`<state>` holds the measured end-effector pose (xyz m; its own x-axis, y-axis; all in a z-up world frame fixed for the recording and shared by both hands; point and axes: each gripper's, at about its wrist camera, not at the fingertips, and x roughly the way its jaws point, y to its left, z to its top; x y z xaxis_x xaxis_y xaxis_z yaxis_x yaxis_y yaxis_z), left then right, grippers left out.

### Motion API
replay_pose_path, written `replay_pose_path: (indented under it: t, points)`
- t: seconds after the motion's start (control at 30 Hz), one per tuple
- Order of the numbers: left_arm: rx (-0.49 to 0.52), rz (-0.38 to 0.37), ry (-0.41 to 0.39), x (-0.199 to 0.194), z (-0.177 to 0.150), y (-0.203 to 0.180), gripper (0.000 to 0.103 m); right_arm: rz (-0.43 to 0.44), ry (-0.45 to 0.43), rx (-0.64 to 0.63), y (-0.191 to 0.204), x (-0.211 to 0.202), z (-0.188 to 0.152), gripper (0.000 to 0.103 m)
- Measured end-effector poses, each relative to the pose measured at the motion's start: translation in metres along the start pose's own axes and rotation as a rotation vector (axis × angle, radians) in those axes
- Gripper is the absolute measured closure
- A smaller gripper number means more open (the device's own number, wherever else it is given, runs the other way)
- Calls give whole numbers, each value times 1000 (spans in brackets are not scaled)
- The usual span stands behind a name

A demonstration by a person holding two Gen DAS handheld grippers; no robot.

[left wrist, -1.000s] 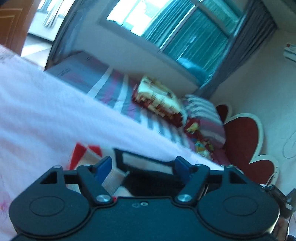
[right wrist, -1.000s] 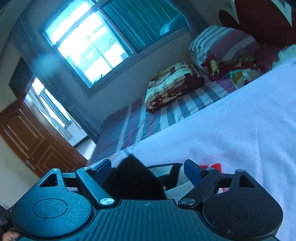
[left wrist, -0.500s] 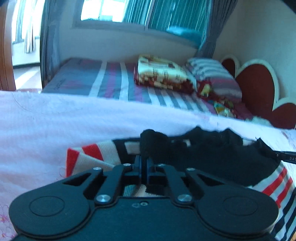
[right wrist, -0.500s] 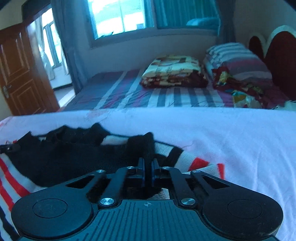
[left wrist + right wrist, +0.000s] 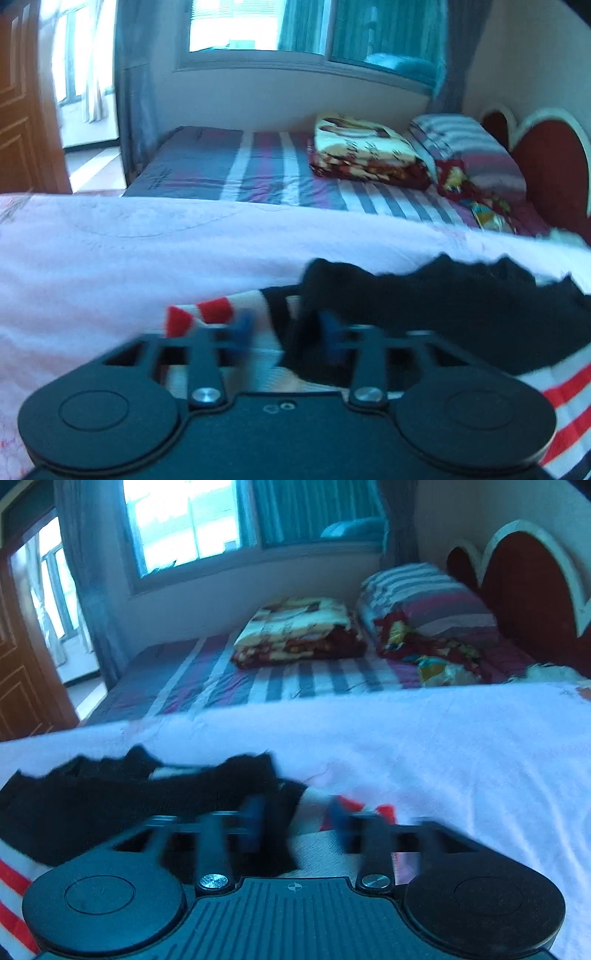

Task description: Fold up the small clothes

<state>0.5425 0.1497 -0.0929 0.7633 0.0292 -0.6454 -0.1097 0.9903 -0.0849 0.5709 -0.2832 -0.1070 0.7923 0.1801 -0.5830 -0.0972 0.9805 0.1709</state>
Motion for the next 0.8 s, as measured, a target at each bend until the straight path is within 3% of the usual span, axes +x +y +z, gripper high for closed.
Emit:
replay_pose_path:
  t: [0.07, 0.1, 0.13, 0.2, 0.27, 0.37, 0.47, 0.53, 0.63, 0.7, 0.8]
  points:
    - [-64, -12, -34, -18, 1, 7, 38, -9, -81, -20, 5, -22, 6, 30]
    - [-88, -29, -50, -26, 2, 5, 38, 27, -84, -27, 10, -28, 8, 36]
    - [-96, -53, -69, -33, 3, -2, 40, 89, -73, -42, 21, -30, 9, 60]
    - [-36, -120, -80, -37, 3, -32, 40, 160, -8, -137, 57, -23, 6, 78]
    - [88, -167, -35, -30, -3, -72, 38, 223, 45, -222, 95, -12, -1, 78]
    - [246, -181, 25, -16, -17, -115, 38, 238, 64, -294, 134, -2, -19, 78]
    - [250, -176, 38, -9, -23, -113, 35, 247, 111, -291, 141, 8, -28, 78]
    - [229, -143, 39, -8, -23, -96, 34, 214, 110, -300, 128, 8, -30, 78]
    - [235, -65, 16, -17, -26, -60, 34, 38, 81, -254, 82, 4, -22, 78]
    - [245, -28, -3, -23, -29, -39, 34, -34, 59, -196, 46, -1, -18, 78]
    - [179, 1, -2, -28, -28, -27, 31, 15, 70, -120, 27, -7, -12, 77]
